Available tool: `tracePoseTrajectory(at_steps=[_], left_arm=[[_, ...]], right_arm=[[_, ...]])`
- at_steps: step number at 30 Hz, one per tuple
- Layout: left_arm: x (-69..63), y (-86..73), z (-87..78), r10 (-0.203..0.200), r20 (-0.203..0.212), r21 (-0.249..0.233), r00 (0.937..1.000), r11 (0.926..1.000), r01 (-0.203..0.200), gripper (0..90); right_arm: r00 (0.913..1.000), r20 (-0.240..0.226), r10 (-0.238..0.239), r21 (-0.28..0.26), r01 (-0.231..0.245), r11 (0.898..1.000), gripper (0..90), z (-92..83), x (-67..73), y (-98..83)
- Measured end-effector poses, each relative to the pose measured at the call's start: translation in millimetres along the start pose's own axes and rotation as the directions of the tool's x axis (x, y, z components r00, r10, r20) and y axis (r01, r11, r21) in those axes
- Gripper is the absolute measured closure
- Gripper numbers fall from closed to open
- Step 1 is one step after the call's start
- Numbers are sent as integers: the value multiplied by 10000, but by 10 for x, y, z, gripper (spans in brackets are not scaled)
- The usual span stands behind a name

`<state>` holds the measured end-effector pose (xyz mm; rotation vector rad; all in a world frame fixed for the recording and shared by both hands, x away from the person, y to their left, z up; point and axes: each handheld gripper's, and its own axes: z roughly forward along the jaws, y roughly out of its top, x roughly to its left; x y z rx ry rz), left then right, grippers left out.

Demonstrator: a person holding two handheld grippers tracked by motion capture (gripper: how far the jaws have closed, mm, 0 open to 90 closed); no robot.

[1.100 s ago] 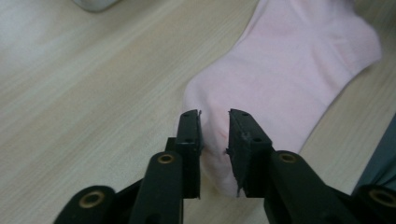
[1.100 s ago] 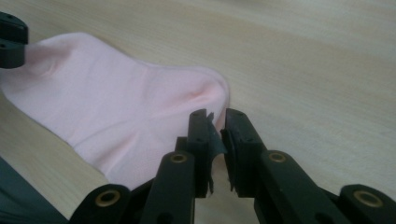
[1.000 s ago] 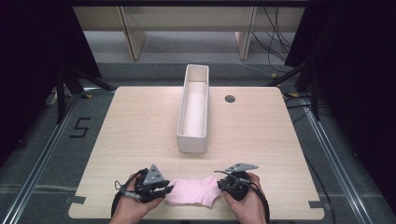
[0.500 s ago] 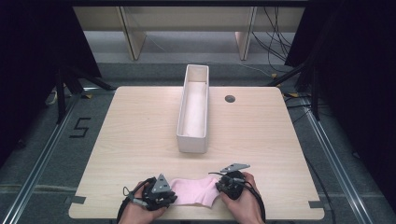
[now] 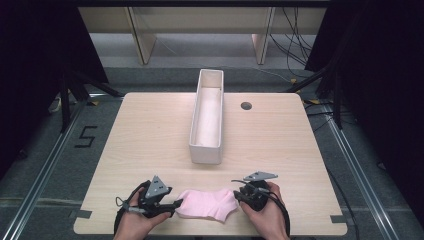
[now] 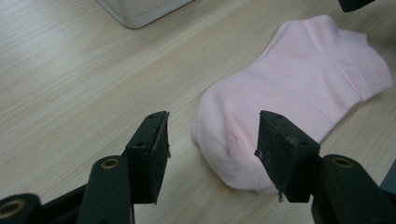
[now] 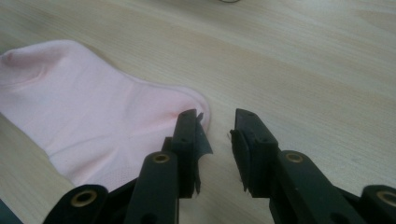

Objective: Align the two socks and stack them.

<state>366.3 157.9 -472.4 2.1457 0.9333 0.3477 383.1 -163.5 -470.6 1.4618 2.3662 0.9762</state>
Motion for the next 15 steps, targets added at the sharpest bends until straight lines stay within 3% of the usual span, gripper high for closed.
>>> tracePoseTrajectory(at_steps=[3,4,5,6,8,11,13,14,15], left_arm=[[23,-23,4,-232,51,-29,9997,9997,232,437],[28,-32,8,-119,43,105,9999,9999,119,447],[28,-32,8,-119,43,105,9999,9999,119,459],[30,-38,14,-3,11,133,10000,9999,3,459],[22,-52,34,-55,38,123,10000,9999,55,485],[19,-67,50,19,87,266,10000,9996,-21,504],[14,-73,67,-185,142,142,9997,9997,183,518],[14,-74,73,-298,197,81,9994,9995,296,529],[0,-79,94,-719,454,-110,9964,9973,724,535]], right_arm=[[9998,-142,129,58,-128,9999,690,4,-12,-12],[9995,287,118,250,-125,9996,684,-2,-25,-17],[9995,287,118,250,-125,9996,684,-2,-25,-17],[9999,124,-79,136,78,9999,682,-7,-43,-11],[9999,-117,71,-193,-73,9998,680,-21,-18,-7],[9999,97,103,-178,-101,9998,676,-36,-18,-5],[9997,255,8,-165,-4,9999,675,-47,-28,-8],[10000,10,69,-254,-69,9997,675,-56,7,-6],[10000,24,5,-216,-4,9998,675,-60,14,-5]])
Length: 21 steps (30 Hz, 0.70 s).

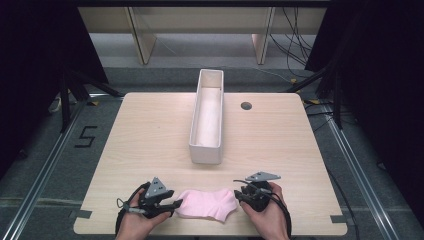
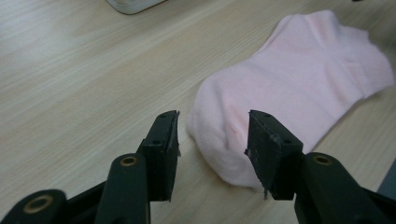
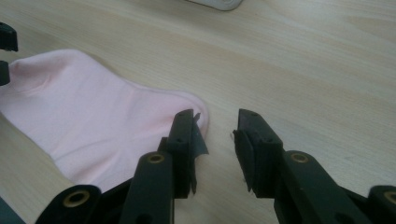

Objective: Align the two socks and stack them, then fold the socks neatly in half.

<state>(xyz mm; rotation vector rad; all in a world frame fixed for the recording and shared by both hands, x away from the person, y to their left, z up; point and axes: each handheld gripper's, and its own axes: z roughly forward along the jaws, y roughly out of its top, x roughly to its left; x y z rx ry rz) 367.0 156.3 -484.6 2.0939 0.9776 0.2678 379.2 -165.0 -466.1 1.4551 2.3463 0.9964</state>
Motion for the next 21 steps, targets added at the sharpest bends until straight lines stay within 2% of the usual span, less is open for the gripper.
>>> tracePoseTrajectory(at_steps=[2,3,4,5,7,9,11,12,13,14,16,20,21], left_arm=[[8,-3,7,-53,67,45,10000,10000,53,539],[9,-11,22,-234,73,45,9997,9997,234,544],[21,-18,37,-291,105,152,9995,9995,289,550],[40,-32,78,-526,107,317,9986,9981,522,561],[48,-37,99,-506,25,403,9987,9979,505,573],[39,-36,149,-681,129,615,9976,9958,672,597],[33,-30,150,-610,175,721,9980,9956,596,607],[22,-26,166,-602,71,686,9982,9959,596,615],[22,-18,162,-462,138,831,9988,9955,449,619],[15,-14,176,-463,57,822,9989,9956,457,627],[2,-15,192,-519,0,842,9987,9951,517,646],[-20,-16,202,-408,94,880,9991,9953,398,678],[-20,-13,206,-413,2,904,9991,9951,411,685]], right_arm=[[9999,-143,25,-68,-26,10000,677,15,7,-5],[10000,-34,-68,60,68,10000,679,10,19,-5],[9998,-163,64,93,-62,9999,680,29,30,-7],[9999,-149,-63,203,66,9998,679,47,31,1],[9999,-156,30,267,-26,9996,678,55,40,3],[9997,-224,8,381,0,9993,675,84,35,6],[9990,-410,168,547,-146,9984,674,82,43,7],[9990,-439,81,532,-58,9986,674,86,37,7],[9994,-317,146,576,-128,9983,674,81,47,6],[9987,-467,212,561,-186,9983,674,89,44,2],[9995,-261,202,538,-188,9984,673,100,50,-11],[9990,-375,233,728,-206,9971,674,122,42,-25],[9985,-396,367,841,-333,9959,674,119,50,-25]])
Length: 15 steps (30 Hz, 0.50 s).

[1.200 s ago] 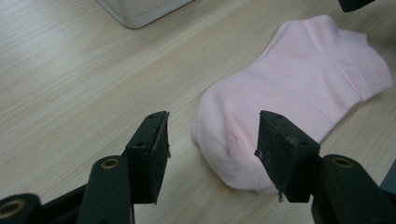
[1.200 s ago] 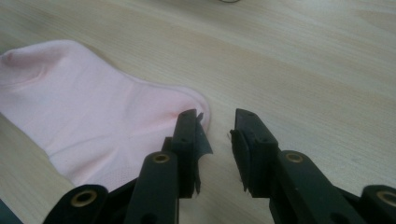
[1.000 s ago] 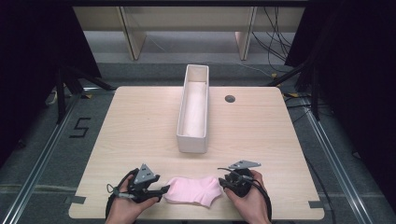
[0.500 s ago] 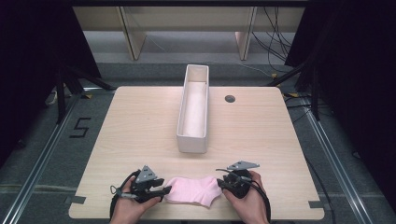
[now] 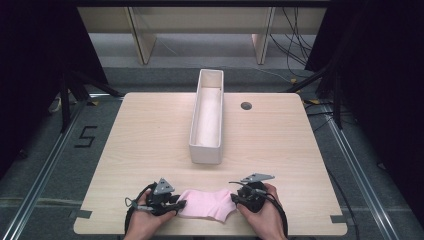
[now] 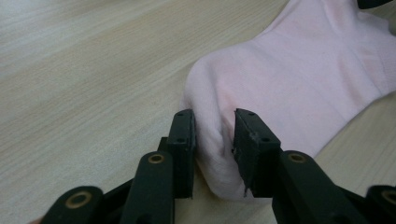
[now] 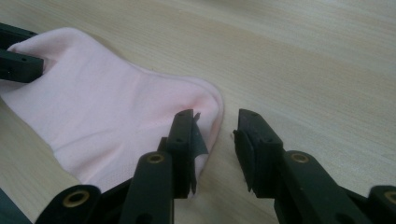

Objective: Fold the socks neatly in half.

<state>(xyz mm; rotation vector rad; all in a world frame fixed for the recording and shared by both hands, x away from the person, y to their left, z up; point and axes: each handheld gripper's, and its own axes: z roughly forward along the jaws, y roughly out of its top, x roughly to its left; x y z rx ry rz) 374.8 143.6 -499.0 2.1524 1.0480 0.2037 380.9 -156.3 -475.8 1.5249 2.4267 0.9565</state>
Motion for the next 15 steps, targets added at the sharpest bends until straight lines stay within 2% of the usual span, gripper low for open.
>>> tracePoseTrajectory(at_steps=[3,5,6,7,10,12,15], left_arm=[[-8,2,1,-36,56,34,10000,10000,36,734],[-27,-4,12,-44,-11,-47,10000,10000,44,792],[-40,-4,6,23,-10,0,10000,10000,-23,792],[-51,-7,8,31,-62,-46,10000,10000,-31,811],[-51,-2,4,-40,-132,-88,9999,10000,39,821],[-30,10,-21,-369,102,-174,9993,9992,371,825],[-2,57,-97,-511,395,-335,9979,9981,525,824]], right_arm=[[9999,147,10,50,-10,10000,675,12,4,-3],[9998,188,-65,-197,69,9998,678,43,-3,-12],[9998,188,-65,-197,69,9998,678,43,-3,-12],[9991,422,-65,209,56,9998,683,45,-14,-15],[9983,553,-177,138,170,9998,693,63,-16,-25],[9992,383,-123,92,119,9999,753,43,-12,-25],[9998,124,126,101,-127,9999,786,28,5,-22]])
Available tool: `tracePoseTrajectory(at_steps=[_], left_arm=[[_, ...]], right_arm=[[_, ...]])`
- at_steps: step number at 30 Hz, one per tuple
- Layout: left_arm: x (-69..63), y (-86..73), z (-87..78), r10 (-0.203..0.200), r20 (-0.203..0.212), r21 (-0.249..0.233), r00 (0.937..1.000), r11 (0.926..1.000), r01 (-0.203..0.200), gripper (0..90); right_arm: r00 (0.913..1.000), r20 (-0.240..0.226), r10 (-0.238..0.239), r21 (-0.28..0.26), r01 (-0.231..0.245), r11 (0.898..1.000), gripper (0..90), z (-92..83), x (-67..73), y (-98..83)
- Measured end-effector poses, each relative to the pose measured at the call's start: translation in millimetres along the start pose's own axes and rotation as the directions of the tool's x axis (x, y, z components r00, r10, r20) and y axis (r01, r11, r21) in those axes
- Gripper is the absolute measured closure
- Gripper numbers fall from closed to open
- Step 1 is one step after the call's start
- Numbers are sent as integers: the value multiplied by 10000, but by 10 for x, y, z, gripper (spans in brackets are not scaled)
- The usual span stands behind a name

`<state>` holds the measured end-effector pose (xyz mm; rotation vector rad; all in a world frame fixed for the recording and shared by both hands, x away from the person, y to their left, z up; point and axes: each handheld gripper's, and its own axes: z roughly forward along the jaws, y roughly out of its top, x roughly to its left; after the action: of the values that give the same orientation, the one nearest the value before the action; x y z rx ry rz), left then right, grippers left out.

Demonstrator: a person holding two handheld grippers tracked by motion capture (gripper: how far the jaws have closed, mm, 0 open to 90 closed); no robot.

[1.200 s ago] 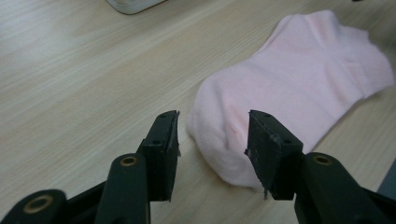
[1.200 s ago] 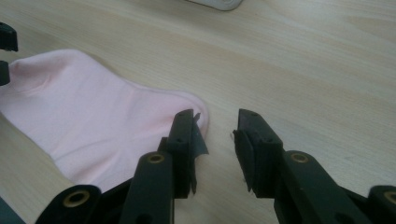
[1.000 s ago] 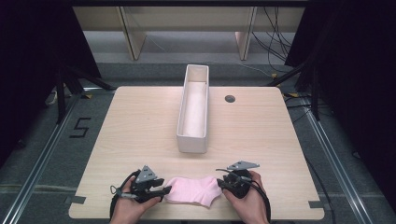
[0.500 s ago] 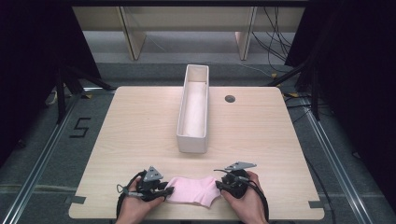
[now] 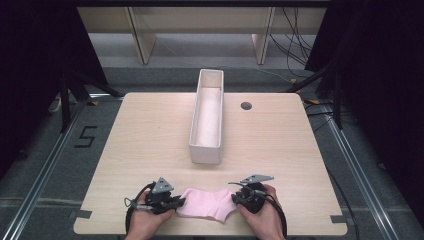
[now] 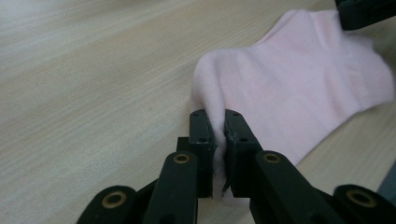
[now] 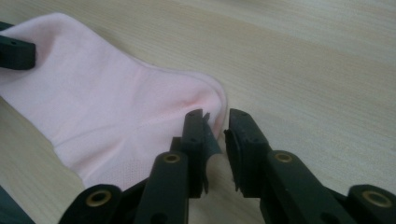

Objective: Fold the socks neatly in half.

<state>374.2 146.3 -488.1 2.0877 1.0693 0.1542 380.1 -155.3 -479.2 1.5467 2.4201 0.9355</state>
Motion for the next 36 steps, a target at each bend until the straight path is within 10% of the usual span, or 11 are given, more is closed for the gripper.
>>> tracePoseTrajectory(at_steps=[10,36], left_arm=[[26,160,-155,-290,596,154,9978,9995,281,819],[-155,486,-163,716,938,662,9930,9947,-780,815]], right_arm=[[9997,-202,-96,268,101,9996,819,78,38,0],[9989,-7,-472,26,472,9989,819,175,134,61]])
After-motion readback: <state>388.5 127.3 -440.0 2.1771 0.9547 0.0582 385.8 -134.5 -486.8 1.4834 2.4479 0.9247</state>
